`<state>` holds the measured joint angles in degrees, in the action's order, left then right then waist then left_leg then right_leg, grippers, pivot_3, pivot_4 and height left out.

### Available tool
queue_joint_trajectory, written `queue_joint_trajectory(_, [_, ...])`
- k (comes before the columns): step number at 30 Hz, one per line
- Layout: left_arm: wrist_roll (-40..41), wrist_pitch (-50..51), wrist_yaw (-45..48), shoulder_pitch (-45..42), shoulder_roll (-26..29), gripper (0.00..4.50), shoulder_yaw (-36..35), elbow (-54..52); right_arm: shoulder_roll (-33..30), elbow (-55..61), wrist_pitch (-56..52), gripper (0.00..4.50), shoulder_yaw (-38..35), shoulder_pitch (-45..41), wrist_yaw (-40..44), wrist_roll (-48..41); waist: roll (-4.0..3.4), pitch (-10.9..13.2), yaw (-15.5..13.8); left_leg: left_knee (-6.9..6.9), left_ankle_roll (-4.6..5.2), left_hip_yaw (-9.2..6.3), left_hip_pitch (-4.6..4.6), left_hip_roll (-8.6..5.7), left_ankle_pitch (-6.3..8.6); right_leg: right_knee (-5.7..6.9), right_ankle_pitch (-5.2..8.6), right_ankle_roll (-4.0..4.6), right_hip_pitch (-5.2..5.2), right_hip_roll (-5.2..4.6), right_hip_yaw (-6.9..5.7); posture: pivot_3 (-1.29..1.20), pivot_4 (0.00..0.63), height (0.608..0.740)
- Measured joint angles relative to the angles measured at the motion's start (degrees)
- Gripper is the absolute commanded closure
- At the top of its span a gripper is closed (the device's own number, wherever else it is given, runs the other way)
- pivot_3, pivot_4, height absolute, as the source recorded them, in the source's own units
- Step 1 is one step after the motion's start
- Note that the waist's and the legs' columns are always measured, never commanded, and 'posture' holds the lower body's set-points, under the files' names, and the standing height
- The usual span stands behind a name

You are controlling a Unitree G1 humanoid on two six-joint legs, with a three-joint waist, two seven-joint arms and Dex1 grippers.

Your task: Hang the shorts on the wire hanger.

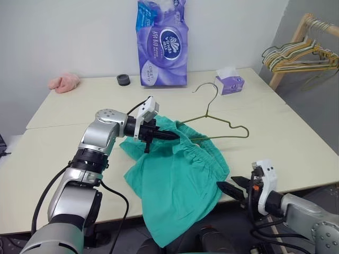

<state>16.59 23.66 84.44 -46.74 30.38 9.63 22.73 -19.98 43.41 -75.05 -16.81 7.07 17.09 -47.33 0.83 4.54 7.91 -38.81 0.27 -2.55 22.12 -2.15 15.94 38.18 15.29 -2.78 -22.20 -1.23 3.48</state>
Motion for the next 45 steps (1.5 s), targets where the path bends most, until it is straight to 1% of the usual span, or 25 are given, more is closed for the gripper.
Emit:
queue_joint_trajectory(2, [-0.01, -0.01, 0.00, -0.02, 0.00, 4.50, 0.00, -0.10, 0.35, -1.64, 0.95, 1.30, 1.90, -1.48, -1.28, 1.26, -0.01, -0.01, 0.03, 0.00, 0.00, 0.02, 0.00, -0.01, 0.00, 0.00, 0.00, 0.00, -0.01, 0.00, 0.03, -0.17, 0.043, 0.740])
queue_joint_trajectory(7, [0.00, 0.03, -0.05, -0.03, 0.07, 4.50, 0.00, -0.26, 0.42, -4.82, 2.96, 3.05, 4.60, -4.01, -3.32, 3.51, -0.01, -0.01, 0.00, 0.00, 0.00, 0.02, 0.00, -0.01, 0.00, -0.01, 0.00, 0.01, -0.01, 0.00, 0.02, -0.17, 0.044, 0.740])
queue_joint_trajectory(11, [0.00, 0.26, -0.05, -0.02, 0.29, 4.50, 0.00, -0.62, -2.41, -6.02, 4.39, 4.48, 5.62, -4.52, -3.40, 5.61, -0.02, -0.01, -0.09, 0.00, 0.00, 0.02, 0.01, -0.03, 0.00, -0.02, 0.00, 0.00, 0.00, -0.01, 0.02, -0.17, 0.046, 0.740])
queue_joint_trajectory(14, [0.04, 0.77, -0.03, -0.02, 0.33, 4.50, 0.00, -0.79, -4.44, -6.04, 5.00, 4.48, 5.58, -4.47, -2.32, 5.72, -0.01, -0.01, -0.05, 0.00, 0.00, 0.02, 0.01, -0.02, 0.00, -0.01, 0.00, 0.00, 0.01, 0.00, 0.02, -0.17, 0.045, 0.740])
queue_joint_trajectory(15, [0.08, 0.98, 0.01, -0.02, 0.43, 4.50, 0.00, -0.95, -6.07, -6.08, 5.38, 4.48, 5.57, -4.48, -1.73, 5.84, -0.02, -0.01, -0.04, 0.00, 0.00, 0.02, 0.01, -0.03, 0.00, -0.02, 0.00, 0.00, 0.00, 0.00, 0.02, -0.17, 0.045, 0.740])
queue_joint_trajectory(17, [0.41, 2.05, 0.25, 0.01, 1.29, 4.50, 0.00, -2.23, -11.47, -6.55, 7.08, 4.48, 5.04, -4.56, 0.10, 7.04, -0.02, 0.00, -0.03, 0.00, 0.01, 0.06, 0.02, -0.05, 0.00, -0.06, 0.00, -0.01, 0.01, 0.00, 0.04, -0.17, 0.045, 0.740])
queue_joint_trajectory(19, [1.35, 3.46, 0.95, 0.03, 2.24, 4.50, 0.00, -3.46, -14.92, -7.30, 9.33, 4.48, 4.02, -5.02, 1.41, 8.56, -0.01, -0.01, -0.03, 0.00, 0.01, 0.04, 0.02, -0.04, 0.00, -0.06, 0.12, -0.21, 0.03, 0.00, 0.03, -0.17, 0.045, 0.740])
queue_joint_trajectory(25, [6.23, 11.02, 2.68, 0.47, 3.68, 4.50, 0.00, -9.11, -22.25, -9.87, 17.15, 4.48, 5.82, -5.06, 5.17, 13.66, -0.01, -0.01, -0.04, 0.00, 0.01, 0.06, 0.01, -0.03, 0.00, -0.05, 0.15, -0.25, 0.03, 0.02, 0.04, -0.17, 0.044, 0.740])
queue_joint_trajectory(29, [7.15, 12.09, 3.84, 1.73, 5.67, 4.50, 0.21, -11.68, -23.04, -10.15, 20.77, 4.48, 7.81, -4.57, 6.30, 16.45, -0.02, -0.01, -0.02, 0.00, 0.01, 0.06, 0.01, -0.02, 0.00, -0.04, 0.14, -0.24, 0.02, 0.03, 0.06, -0.17, 0.046, 0.740])
queue_joint_trajectory(35, [6.33, 9.63, 5.43, 3.17, 8.09, 4.50, 2.33, -11.91, -25.33, -11.82, 23.26, 4.48, 7.39, -3.54, 8.53, 17.93, -0.01, 0.00, -0.39, -0.02, 0.01, 0.08, 0.01, -0.03, 0.00, -0.07, 0.14, -0.23, 0.05, 0.02, 0.06, -0.17, 0.048, 0.740])
queue_joint_trajectory(41, [3.77, 4.78, 6.22, 3.35, 8.39, 4.50, 4.34, -11.20, -28.81, -10.88, 24.65, 4.48, 5.58, -3.15, 11.49, 17.99, -0.01, 0.00, -1.17, -0.02, 0.01, 0.14, -0.01, -0.02, 0.00, -0.06, 0.14, -0.24, 0.04, 0.03, 0.10, -0.18, 0.050, 0.740])
queue_joint_trajectory(45, [2.89, 3.04, 6.05, 3.35, 8.37, 4.50, 4.57, -9.58, -29.23, -9.77, 24.69, 4.48, 5.49, -3.28, 11.85, 18.26, -0.01, 0.00, -1.34, -0.02, 0.01, 0.17, -0.02, -0.02, 0.00, -0.06, 0.15, -0.25, 0.04, 0.03, 0.12, -0.19, 0.051, 0.740])
